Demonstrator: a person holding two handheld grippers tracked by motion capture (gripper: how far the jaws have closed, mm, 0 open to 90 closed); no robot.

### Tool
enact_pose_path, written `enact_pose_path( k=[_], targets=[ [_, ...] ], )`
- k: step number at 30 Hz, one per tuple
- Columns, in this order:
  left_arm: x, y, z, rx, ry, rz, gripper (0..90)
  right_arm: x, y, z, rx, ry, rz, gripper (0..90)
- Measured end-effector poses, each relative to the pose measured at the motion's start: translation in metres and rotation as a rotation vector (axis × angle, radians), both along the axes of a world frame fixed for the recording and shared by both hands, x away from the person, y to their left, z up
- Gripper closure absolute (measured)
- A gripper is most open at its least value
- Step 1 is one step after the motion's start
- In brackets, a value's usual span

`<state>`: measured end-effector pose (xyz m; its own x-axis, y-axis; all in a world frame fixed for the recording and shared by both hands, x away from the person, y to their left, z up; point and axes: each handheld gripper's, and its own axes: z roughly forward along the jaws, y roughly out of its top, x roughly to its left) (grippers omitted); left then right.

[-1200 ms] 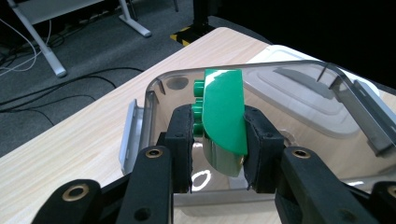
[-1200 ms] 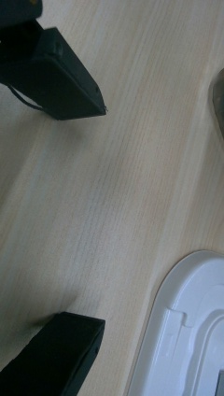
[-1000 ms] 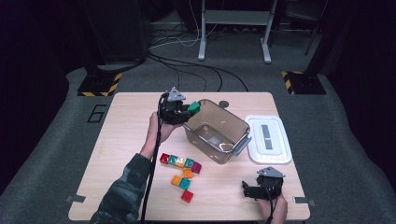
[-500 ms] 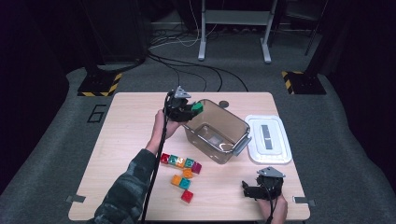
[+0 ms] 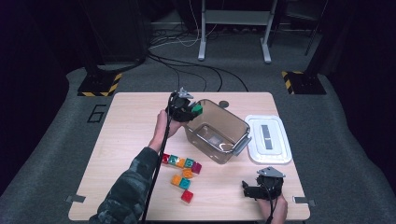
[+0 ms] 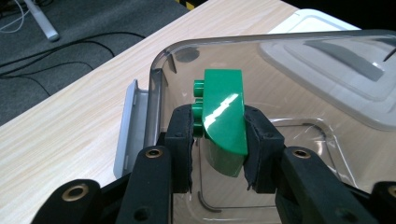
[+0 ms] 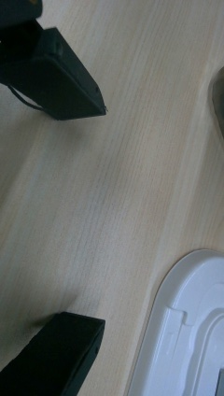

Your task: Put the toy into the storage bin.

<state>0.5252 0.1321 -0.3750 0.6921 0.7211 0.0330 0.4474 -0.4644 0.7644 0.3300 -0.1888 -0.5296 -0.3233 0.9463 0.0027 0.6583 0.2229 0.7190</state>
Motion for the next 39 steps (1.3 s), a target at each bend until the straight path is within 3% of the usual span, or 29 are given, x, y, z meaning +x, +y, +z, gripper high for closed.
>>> enact_pose_path(
  k=[1,8,11,18,24,32,39],
  targets=[
    [0.001,0.0,0.0,-0.007,0.002,0.007,64.5,0.0,0.0,0.0,-0.003,0.0,0.002,0.0],
    [-0.005,0.01,0.003,-0.039,0.027,0.033,23.6,0.0,0.0,0.0,0.0,-0.001,-0.003,0.0],
    [-0.012,0.017,0.009,-0.051,0.011,0.04,16.8,0.0,0.0,0.0,-0.001,-0.001,-0.002,0.0],
    [-0.037,0.038,0.016,-0.046,-0.025,0.048,11.4,0.0,0.0,0.0,-0.002,-0.001,-0.003,0.0],
    [-0.057,0.055,0.01,-0.039,-0.038,0.062,8.7,0.0,0.0,0.0,-0.001,-0.002,-0.004,0.0],
    [-0.084,0.076,-0.01,-0.035,-0.047,0.086,7.9,0.0,0.0,0.0,-0.001,-0.001,-0.004,0.0],
    [-0.095,0.094,-0.036,-0.019,-0.001,0.124,6.7,0.0,0.0,0.0,-0.002,-0.001,-0.005,0.0]
  ],
)
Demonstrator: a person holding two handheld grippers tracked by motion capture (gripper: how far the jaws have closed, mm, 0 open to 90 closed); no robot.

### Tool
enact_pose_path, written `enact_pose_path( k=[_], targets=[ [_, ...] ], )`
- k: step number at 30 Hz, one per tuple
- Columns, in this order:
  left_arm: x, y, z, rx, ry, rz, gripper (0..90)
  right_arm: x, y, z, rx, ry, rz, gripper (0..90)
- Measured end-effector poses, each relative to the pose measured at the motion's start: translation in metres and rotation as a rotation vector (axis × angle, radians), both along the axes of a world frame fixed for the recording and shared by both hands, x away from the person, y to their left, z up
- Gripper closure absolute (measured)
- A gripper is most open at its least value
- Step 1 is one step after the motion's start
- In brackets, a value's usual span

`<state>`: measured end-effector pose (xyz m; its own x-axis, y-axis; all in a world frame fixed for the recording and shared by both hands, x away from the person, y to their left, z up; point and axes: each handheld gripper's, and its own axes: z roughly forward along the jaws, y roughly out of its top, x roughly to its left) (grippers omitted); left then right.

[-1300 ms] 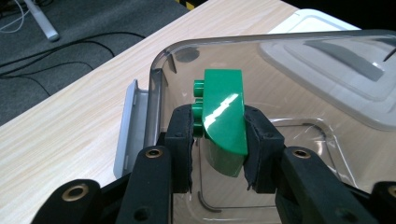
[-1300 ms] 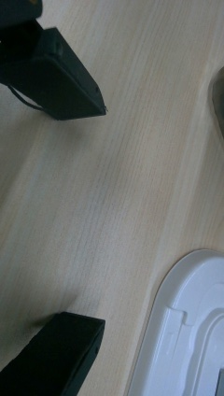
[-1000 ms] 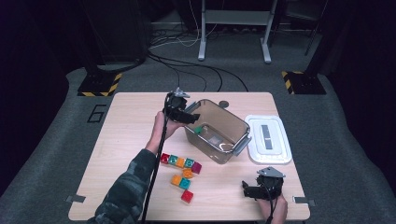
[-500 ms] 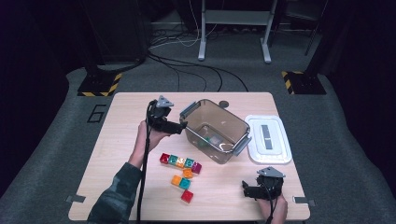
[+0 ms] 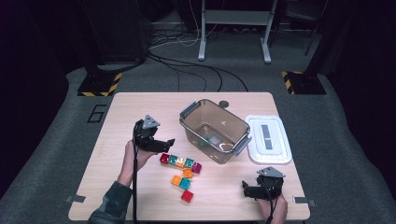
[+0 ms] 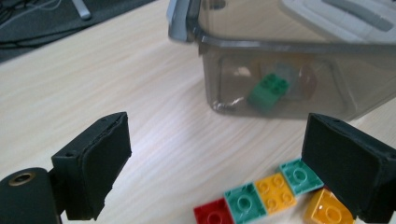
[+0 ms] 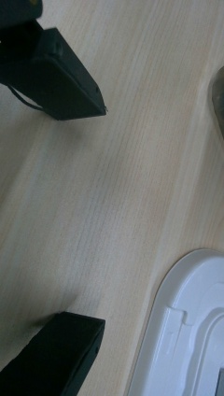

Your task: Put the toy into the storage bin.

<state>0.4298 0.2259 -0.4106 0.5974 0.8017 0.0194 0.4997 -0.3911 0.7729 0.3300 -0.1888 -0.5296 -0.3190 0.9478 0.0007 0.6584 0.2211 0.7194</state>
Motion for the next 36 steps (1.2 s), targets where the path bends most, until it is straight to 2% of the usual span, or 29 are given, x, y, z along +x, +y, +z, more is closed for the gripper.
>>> enact_pose_path(
  k=[10,16,20,21,27,35,36],
  targets=[
    [-0.004,0.018,-0.04,0.015,0.086,0.063,6.3,0.0,0.0,0.0,0.001,-0.001,0.001,0.0],
    [-0.004,0.022,-0.059,0.022,0.122,0.092,7.7,0.0,0.0,0.0,0.001,-0.001,-0.002,0.0],
    [-0.002,0.02,-0.071,0.028,0.142,0.089,9.0,0.0,0.0,0.0,0.002,0.001,-0.001,0.0],
    [-0.002,0.02,-0.072,0.038,0.144,0.084,9.3,0.0,0.0,0.0,0.002,0.0,-0.001,0.0],
    [0.001,0.018,-0.081,0.036,0.163,0.098,9.4,0.0,0.0,0.0,0.002,0.0,-0.001,0.0],
    [0.004,0.018,-0.088,0.079,0.174,0.112,11.0,0.0,0.0,0.0,0.002,0.0,-0.002,0.0],
    [0.004,0.018,-0.089,0.074,0.177,0.119,11.1,0.0,0.0,0.0,0.002,0.0,-0.002,0.0]
  ],
)
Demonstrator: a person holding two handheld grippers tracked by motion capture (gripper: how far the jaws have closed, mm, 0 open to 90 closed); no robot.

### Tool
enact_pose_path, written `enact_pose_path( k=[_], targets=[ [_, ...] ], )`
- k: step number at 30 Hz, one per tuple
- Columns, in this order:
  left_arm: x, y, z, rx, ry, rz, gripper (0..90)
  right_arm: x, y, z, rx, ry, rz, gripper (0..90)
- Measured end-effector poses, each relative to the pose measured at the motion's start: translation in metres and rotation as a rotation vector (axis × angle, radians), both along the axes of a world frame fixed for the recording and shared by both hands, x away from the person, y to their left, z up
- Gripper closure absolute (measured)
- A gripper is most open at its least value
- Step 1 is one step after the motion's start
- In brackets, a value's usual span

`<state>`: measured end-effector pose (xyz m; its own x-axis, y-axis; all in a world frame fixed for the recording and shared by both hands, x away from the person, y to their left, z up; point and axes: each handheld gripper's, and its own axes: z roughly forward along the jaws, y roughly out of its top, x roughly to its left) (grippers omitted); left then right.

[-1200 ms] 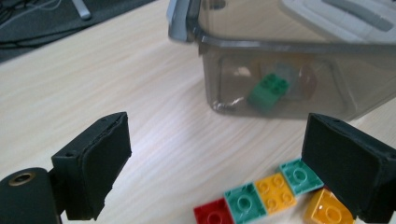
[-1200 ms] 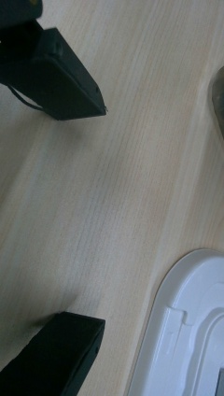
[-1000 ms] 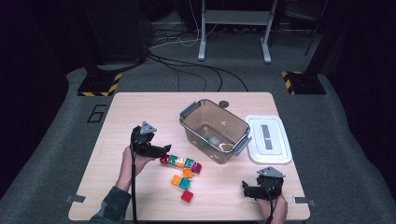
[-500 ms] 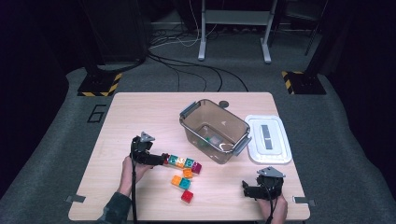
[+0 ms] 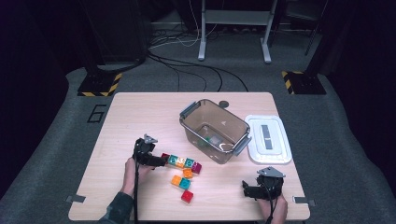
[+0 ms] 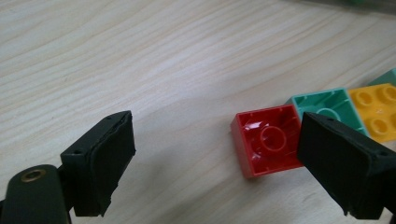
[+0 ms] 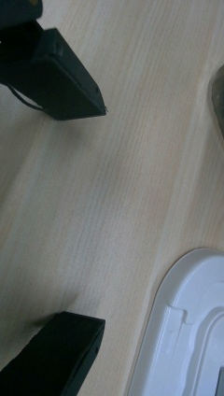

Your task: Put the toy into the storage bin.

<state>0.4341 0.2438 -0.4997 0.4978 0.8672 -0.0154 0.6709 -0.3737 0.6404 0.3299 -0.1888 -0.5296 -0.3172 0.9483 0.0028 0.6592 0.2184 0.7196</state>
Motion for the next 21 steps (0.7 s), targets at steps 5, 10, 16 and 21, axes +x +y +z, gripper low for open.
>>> enact_pose_path(
  k=[5,10,16,21],
  targets=[
    [0.0007,0.0038,0.0005,0.015,-0.012,0.017,11.1,-0.0001,0.0002,0.0,0.001,0.001,-0.003,0.0],
    [-0.0012,0.0068,0.0035,-0.009,-0.013,0.01,11.5,-0.0001,0.0001,0.0,0.001,0.001,-0.003,0.0],
    [-0.0014,0.0,0.0024,-0.006,0.005,-0.017,9.1,-0.0001,0.0002,0.0,0.001,0.001,-0.003,0.0],
    [-0.0026,-0.002,0.0002,-0.006,0.012,-0.033,11.9,-0.0001,0.0001,0.0,0.001,0.001,-0.003,0.0]
  ],
)
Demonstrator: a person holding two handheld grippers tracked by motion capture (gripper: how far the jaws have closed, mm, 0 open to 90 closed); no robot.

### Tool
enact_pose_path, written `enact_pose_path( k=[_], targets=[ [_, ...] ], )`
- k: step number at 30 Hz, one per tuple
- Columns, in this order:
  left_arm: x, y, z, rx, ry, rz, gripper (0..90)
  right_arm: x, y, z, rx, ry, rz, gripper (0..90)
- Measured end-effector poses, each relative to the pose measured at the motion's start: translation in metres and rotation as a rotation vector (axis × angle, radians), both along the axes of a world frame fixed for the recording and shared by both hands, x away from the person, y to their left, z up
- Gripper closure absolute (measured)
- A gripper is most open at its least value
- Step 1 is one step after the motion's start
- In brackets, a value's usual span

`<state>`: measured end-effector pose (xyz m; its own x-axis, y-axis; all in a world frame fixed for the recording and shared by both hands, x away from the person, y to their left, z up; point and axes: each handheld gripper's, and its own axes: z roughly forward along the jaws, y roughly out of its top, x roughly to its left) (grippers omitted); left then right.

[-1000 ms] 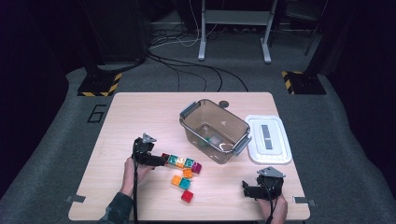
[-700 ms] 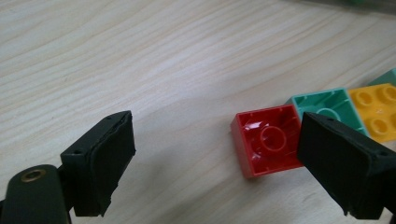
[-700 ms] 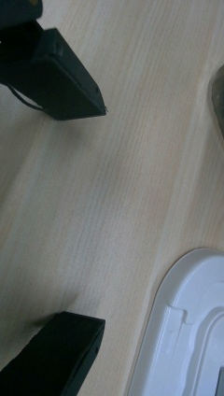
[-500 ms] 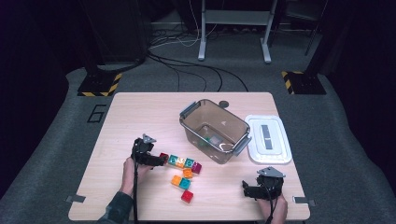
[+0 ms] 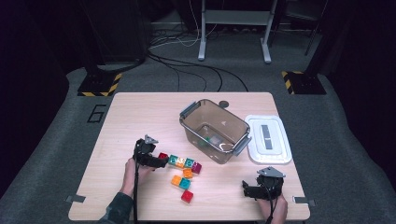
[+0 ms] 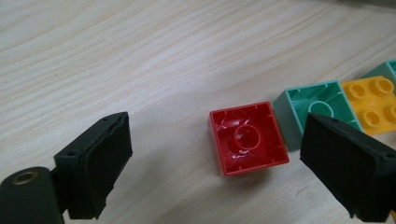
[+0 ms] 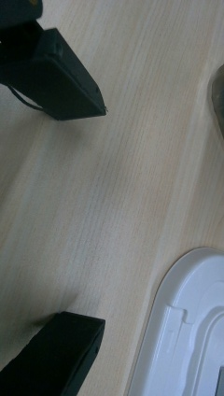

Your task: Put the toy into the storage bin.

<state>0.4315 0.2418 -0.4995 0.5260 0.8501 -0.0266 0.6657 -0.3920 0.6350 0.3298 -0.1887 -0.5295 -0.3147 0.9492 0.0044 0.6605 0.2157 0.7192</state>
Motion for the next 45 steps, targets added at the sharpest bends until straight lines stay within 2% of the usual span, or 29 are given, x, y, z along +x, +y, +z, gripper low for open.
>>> enact_pose_path(
  k=[5,11,13,24,37,40,45],
  targets=[
    [-0.004,-0.001,-0.001,0.007,-0.004,-0.026,30.7,0.0,0.0,0.0,0.0,0.0,0.0,0.0],
    [-0.006,-0.002,-0.006,0.015,0.0,-0.032,52.7,0.0,0.0,0.0,0.0,0.0,0.0,0.0],
    [-0.007,-0.002,-0.008,0.016,-0.006,-0.035,57.4,0.0,0.0,0.0,-0.001,0.0,0.0,0.0],
    [-0.011,0.001,0.0,-0.007,-0.037,-0.036,58.5,0.0,0.0,0.0,0.0,0.001,-0.001,0.0],
    [-0.012,0.0,0.022,-0.021,-0.072,-0.062,58.5,0.0,0.0,0.0,0.0,0.0,-0.001,0.0],
    [-0.012,-0.001,0.026,-0.012,-0.081,-0.072,58.5,0.0,0.0,0.0,0.0,0.0,-0.001,0.0],
    [-0.012,-0.002,0.035,-0.026,-0.088,-0.073,58.5,0.0,0.0,0.0,0.0,0.0,-0.001,0.0]
  ],
)
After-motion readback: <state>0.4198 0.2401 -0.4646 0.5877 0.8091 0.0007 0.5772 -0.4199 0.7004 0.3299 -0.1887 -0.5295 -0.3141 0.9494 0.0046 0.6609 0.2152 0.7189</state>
